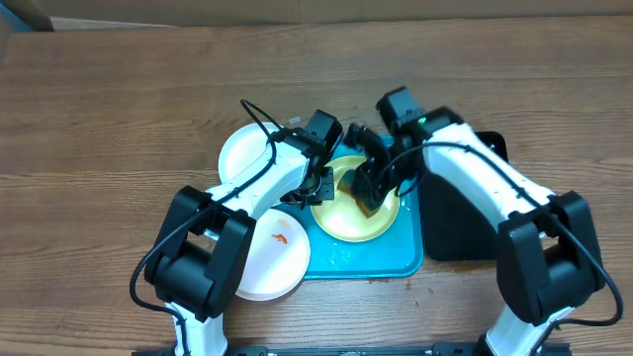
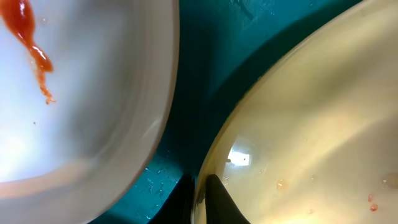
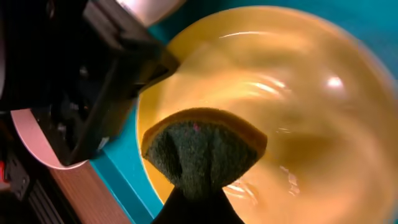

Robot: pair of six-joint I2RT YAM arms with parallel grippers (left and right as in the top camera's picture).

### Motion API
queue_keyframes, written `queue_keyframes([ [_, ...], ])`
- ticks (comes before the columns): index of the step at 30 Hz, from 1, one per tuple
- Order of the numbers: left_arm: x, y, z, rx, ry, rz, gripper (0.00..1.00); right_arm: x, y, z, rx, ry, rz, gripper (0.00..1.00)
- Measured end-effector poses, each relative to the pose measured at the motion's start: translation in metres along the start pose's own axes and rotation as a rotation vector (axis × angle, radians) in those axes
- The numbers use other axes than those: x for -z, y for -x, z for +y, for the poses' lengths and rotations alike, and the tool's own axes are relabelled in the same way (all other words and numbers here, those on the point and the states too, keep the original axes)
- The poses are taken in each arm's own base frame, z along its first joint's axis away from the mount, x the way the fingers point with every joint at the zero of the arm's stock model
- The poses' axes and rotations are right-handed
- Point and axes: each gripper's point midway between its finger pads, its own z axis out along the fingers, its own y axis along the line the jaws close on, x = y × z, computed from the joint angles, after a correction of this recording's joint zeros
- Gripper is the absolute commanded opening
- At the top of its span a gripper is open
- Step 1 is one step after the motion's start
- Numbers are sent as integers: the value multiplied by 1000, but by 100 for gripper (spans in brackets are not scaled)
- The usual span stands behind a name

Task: Clean dirty plates on tray and stack at the side
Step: 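Wipe the sauce on the yellow plate with the held sponge, then dip the sponge into the black tray's water with the right gripper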

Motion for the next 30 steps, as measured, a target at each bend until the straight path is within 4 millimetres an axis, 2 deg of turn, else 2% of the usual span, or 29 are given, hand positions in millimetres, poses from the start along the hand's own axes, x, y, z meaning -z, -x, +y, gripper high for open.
queue_keyframes([
  [3,0,0,0,0,3,-2,10,19,-1,-22,-57,-45,-4,4],
  [11,0,1,1,0,6,-4,12,65,-34,-99,-355,-138,-33,4],
  [14,0,1,1,0,5,-6,12,75,-43,-118,-442,-164,-51,4],
  [19,-1,1,1,0,5,-6,12,91,-58,-157,-612,-321,-69,4],
  [23,-1,1,1,0,5,-6,12,91,-68,-176,-675,-418,-74,4],
  [30,-1,2,0,0,2,-9,13,59,-96,-197,-719,-500,-68,4],
])
